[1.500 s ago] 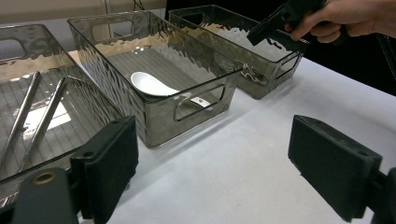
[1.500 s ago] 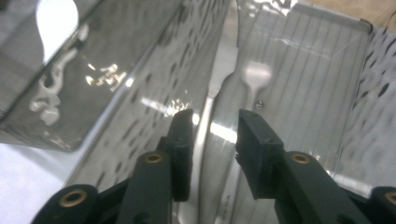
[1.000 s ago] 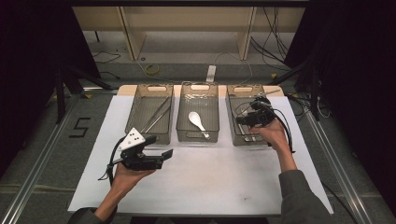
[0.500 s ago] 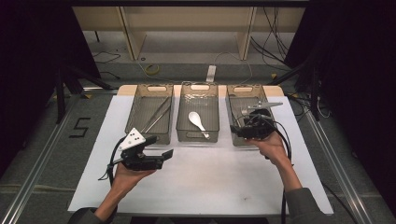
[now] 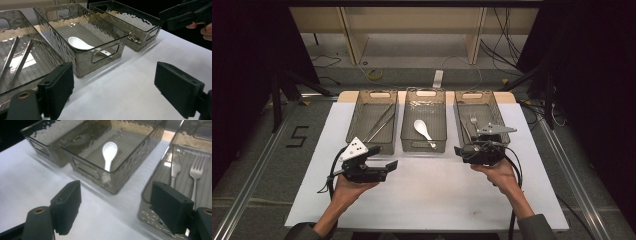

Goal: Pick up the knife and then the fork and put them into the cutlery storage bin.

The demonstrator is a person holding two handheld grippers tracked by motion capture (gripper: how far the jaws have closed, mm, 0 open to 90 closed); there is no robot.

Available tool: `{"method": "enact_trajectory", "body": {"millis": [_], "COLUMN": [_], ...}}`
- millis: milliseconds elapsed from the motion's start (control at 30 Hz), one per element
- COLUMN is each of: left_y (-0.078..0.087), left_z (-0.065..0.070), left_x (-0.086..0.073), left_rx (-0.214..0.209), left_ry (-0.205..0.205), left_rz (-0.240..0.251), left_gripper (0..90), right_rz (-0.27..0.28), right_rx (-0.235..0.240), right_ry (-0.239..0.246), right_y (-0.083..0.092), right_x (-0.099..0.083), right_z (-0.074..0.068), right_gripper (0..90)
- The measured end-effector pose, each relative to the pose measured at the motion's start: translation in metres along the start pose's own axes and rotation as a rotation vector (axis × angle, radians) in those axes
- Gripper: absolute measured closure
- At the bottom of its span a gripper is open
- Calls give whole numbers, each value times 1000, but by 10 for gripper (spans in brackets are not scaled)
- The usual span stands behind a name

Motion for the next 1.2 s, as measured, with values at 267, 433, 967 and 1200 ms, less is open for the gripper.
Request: {"method": "enact_trajectory", "body": {"millis": [267, 433, 967, 1200], "left_y": [0, -1, 1, 3], "left_z": [0, 0, 3, 6], "left_x": [0, 0, 0, -2], "left_rx": [-9, -15, -47, -61], "left_ry": [-2, -1, 8, 2], "left_rz": [-8, -11, -16, -21], "left_gripper": [155, 155, 155, 154], "right_rz": [35, 51, 115, 138], "right_rx": [28, 49, 73, 80], "right_ry": [6, 15, 32, 37], "right_y": [5, 7, 16, 19], "right_x": [-15, -22, -47, -61], "right_z": [-9, -14, -25, -29], "right_gripper": [261, 259, 257, 257]}}
Point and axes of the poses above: each handheld gripper's, and its own axes: y roughly backward along the jaws, x roughly out of its top, z roughly to its right, the point moved 1 cm from there along -y, roughly forward along the jaws, and after that the axes turned 12 degrees about -z, right-handed, at the moved point
